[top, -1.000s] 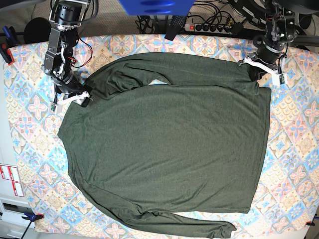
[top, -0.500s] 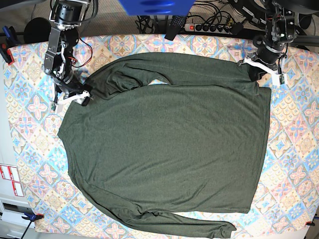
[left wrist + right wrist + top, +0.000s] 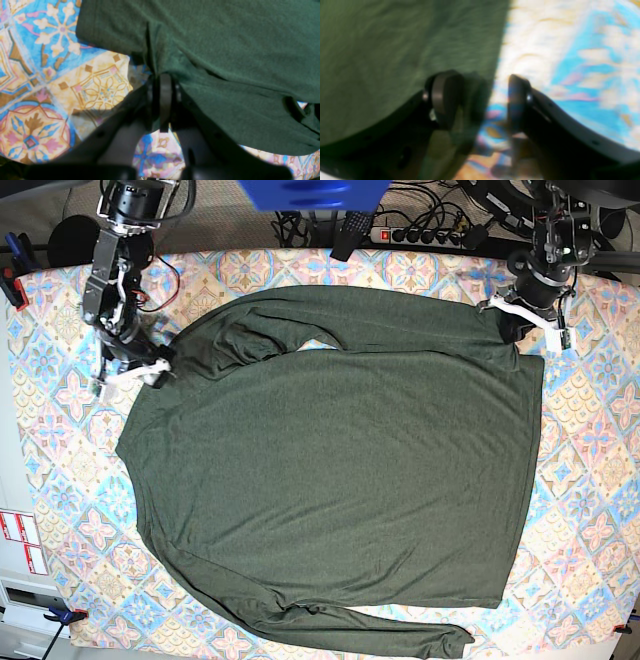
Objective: Fold the T-shirt properly
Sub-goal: 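Adjust both grippers' grip on the shoulders, pinching the fabric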
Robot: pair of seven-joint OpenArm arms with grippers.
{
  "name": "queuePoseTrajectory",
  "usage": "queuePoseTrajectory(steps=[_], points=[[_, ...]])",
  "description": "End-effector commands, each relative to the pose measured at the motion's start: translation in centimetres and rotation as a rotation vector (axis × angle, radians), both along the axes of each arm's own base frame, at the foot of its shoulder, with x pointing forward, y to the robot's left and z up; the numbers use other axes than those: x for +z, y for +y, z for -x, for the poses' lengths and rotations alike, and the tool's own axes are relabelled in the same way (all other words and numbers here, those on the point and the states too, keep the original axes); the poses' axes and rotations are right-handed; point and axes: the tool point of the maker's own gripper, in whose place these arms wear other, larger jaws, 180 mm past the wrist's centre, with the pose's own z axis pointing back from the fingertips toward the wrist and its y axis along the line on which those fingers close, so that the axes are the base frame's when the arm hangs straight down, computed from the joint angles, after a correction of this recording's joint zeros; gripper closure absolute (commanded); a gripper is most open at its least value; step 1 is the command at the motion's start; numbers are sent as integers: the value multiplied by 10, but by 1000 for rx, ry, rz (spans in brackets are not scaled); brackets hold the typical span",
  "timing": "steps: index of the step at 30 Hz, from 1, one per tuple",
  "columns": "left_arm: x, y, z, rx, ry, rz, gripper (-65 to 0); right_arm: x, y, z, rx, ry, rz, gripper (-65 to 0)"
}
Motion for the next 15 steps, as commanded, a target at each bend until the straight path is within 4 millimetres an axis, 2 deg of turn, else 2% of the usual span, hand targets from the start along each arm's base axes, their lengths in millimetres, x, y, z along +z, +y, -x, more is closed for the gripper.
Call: queuePoseTrajectory(steps=[1, 6, 9, 15], points=[[7, 3, -5, -4, -31, -10, 0, 9, -3, -9, 2, -41, 6, -325], [8, 2, -6, -3, -33, -8, 0, 7, 3, -10, 15, -35, -1, -325], [8, 2, -6, -3, -33, -7, 0, -5, 22, -6, 66, 5, -25, -325], [8, 2, -6, -3, -33, -7, 0, -10, 56, -8, 160, 18, -44, -325]])
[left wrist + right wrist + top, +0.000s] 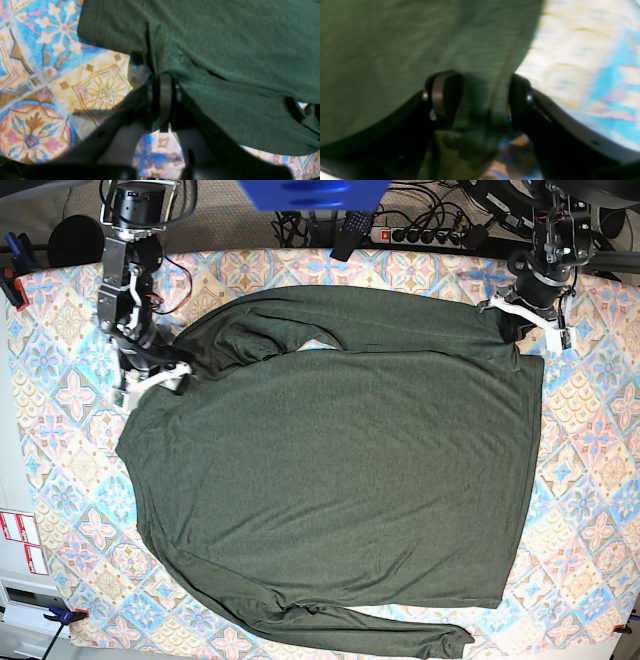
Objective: Fold the T-shirt properly
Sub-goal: 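Adjust both grippers' grip on the shoulders, pinching the fabric, then lift both shoulders and pull them away from the hem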
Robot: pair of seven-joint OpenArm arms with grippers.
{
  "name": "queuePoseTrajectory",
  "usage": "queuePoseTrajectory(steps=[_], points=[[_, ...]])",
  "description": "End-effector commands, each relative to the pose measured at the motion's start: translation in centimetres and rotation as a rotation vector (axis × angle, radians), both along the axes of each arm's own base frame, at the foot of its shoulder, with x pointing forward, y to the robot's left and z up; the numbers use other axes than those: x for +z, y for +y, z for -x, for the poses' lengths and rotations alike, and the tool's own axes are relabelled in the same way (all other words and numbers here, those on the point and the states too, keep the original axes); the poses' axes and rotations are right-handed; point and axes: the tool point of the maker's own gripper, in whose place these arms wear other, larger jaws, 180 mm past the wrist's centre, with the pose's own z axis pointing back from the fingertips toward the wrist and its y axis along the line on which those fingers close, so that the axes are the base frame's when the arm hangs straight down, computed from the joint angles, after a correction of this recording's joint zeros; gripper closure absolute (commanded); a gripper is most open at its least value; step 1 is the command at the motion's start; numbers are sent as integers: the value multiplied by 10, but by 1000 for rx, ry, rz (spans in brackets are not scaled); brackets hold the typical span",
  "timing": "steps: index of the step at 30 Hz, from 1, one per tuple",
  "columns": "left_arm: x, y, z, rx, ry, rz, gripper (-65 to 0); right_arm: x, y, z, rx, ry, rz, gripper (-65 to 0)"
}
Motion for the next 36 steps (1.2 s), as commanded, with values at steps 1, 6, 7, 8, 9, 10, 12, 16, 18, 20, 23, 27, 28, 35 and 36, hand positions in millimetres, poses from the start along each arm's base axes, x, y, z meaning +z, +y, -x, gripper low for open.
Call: queuePoseTrajectory(steps=[1, 6, 7, 8, 9, 10, 12, 16, 18, 20, 23, 27, 28, 35, 36], points=[[8, 2, -6, -4, -34, -8, 0, 0, 10, 1, 24, 18, -29, -325], [8, 2, -6, -4, -34, -8, 0, 0, 13, 1, 31, 18, -32, -325], [8, 2, -6, -4, -34, -8, 0, 0, 13, 1, 32, 19, -32, -324], [8, 2, -6, -4, -34, -8, 0, 0, 13, 1, 32, 19, -32, -316], [8, 2, -6, -4, -34, -8, 0, -1, 13, 1, 32, 20, -32, -299], [8, 2, -6, -4, -34, -8, 0, -1, 13, 1, 31, 19, -32, -279], [8, 2, -6, -4, -34, -8, 0, 0, 10, 1, 24, 18, -31, -211], [8, 2, -6, -4, -34, -8, 0, 1, 8, -1, 20, 13, -29, -129], [8, 2, -6, -4, -34, -8, 0, 2, 4, -1, 6, 11, -26, -106], [8, 2, -6, -4, -34, -8, 0, 3, -6, -1, -21, 8, -22, -69], [9, 3, -7, -4, -37, -9, 0, 4, -21, 1, -65, 3, -16, -4], [13, 3, -13, -4, -54, -10, 0, 8, -25, 0, -74, -5, -12, -3], [13, 3, -14, -2, -56, -11, 0, 8, -25, 0, -74, -5, -12, -3], [22, 4, -26, -7, -91, -17, 0, 22, -11, -11, 27, -74, -22, -3], [23, 4, -27, -7, -94, -17, 0, 26, -11, -13, 33, -86, -20, -3]])
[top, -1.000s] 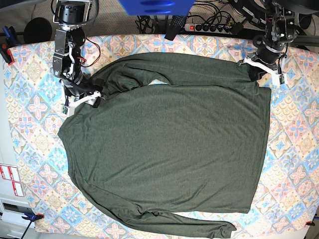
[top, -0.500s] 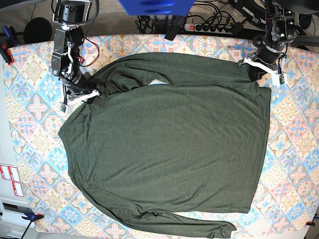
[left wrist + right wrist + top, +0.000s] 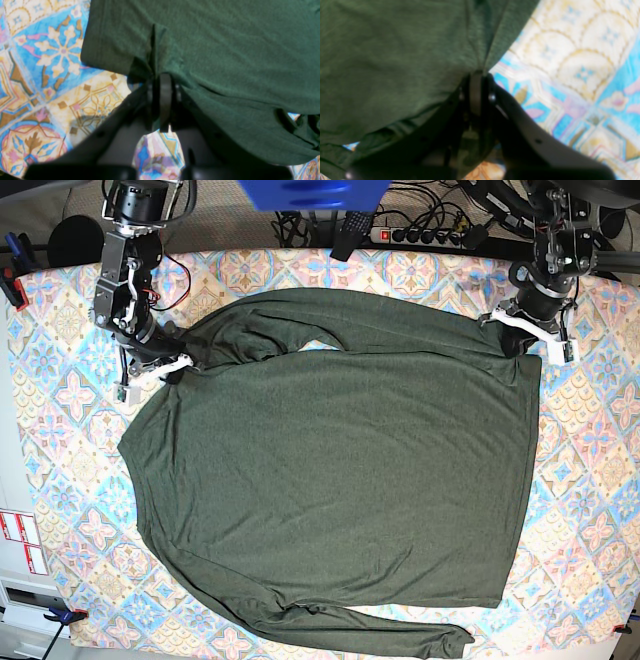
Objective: Fold the T-shirt properly
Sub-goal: 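Lift both shoulders and pull them away from the hem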
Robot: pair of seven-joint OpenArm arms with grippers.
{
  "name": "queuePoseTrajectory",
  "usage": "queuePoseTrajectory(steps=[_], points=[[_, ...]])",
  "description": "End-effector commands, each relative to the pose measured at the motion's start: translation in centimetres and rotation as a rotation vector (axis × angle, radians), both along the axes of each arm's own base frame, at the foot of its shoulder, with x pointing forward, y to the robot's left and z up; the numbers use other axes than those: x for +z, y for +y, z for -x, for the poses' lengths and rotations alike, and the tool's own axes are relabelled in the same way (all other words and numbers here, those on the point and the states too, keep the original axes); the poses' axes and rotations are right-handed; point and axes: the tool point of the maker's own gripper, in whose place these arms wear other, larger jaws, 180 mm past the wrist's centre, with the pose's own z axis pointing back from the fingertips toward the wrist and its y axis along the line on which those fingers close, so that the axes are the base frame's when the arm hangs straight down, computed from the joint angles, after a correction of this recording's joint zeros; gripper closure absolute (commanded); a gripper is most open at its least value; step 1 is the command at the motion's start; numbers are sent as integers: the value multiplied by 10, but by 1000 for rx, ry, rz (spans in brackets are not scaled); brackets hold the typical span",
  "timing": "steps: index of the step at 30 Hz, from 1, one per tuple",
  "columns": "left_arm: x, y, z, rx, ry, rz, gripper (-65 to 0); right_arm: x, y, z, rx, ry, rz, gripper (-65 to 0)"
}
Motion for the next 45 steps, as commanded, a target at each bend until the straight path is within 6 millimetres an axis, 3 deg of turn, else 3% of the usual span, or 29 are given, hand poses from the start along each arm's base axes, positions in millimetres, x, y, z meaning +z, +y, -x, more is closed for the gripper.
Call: queuePoseTrajectory(steps=[1, 8, 18, 24, 30, 35, 45], points=[[13, 4, -10, -4, -49, -16, 0, 18, -3, -16, 6, -69, 15, -3], [26, 4, -25, -6, -98, -20, 0, 34, -2, -25, 16, -115, 28, -3], [61, 45, -44, 87, -201, -84, 0, 53, -2, -50, 16, -179, 31, -3], [67, 50, -55, 100, -228, -86, 0, 66, -2, -68, 14, -218, 29, -3], [53, 60, -58, 133, -200, -73, 0, 78, -2, -84, 12, -255, 28, -3], [39, 68, -63, 166, -177, -55, 0, 64, -2, -80, 6, -216, 13, -3], [5, 83, -62, 227, -101, -21, 0, 61, -1, -82, 5, -210, 7, -3]])
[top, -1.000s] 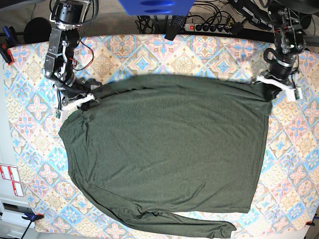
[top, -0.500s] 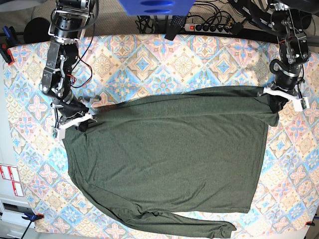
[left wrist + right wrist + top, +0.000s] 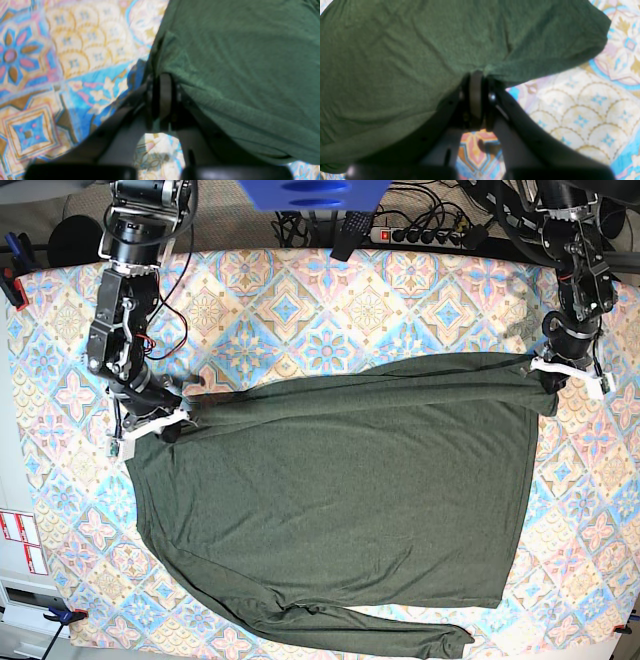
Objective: Fold the T-shirt properly
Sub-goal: 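Lift both shoulders and pull them away from the hem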
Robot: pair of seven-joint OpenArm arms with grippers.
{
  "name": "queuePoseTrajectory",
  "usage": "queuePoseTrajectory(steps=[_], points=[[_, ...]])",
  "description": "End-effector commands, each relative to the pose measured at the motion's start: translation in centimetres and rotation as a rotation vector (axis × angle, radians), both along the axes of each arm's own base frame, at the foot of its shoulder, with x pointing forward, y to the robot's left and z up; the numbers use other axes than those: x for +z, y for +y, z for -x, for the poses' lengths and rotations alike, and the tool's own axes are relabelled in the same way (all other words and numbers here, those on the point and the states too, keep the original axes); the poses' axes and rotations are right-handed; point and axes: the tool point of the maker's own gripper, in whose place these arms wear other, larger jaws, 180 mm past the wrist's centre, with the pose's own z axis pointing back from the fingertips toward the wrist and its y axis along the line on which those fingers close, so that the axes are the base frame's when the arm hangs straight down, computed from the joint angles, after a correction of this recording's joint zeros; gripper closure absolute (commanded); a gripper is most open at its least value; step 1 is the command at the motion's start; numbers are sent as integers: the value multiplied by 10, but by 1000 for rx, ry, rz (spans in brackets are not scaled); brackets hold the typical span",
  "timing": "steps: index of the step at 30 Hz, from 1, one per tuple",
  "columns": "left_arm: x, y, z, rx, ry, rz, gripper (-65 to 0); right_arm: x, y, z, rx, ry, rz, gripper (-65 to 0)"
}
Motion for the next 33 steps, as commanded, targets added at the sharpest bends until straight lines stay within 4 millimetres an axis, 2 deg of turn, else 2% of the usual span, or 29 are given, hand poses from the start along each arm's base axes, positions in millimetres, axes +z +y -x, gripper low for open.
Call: queuePoseTrajectory(steps=[1, 3, 6, 12, 15, 23, 28, 30, 33], points=[[8, 6, -8, 2, -27, -13, 0, 14, -4, -11, -5, -53, 6, -3], [0, 6, -8, 5, 16, 12, -37, 14, -4, -11, -5, -53, 6, -3], [-3, 5, -7, 6, 29, 22, -108, 14, -4, -10, -5, -52, 6, -3], [-4, 5, -6, 4, 35, 24, -353, 12, -4, -8, -5, -47, 6, -3], [-5, 4, -6, 3, 37, 25, -437, 12, -4, -8, -4, -46, 6, -3], [-15, 5, 9, 6, 75, 28, -452, 11, -4, -8, -4, -44, 6, -3], [-29, 7, 15, 27, 107, 47, -452, 10, 0, -8, -3, -44, -4, -3], [-30, 6, 10, 29, 106, 55, -452, 10, 1, -8, -3, -44, -5, -3], [-44, -4, 10, 12, 137, 74, -452, 10, 1, -8, -3, -44, -7, -3]])
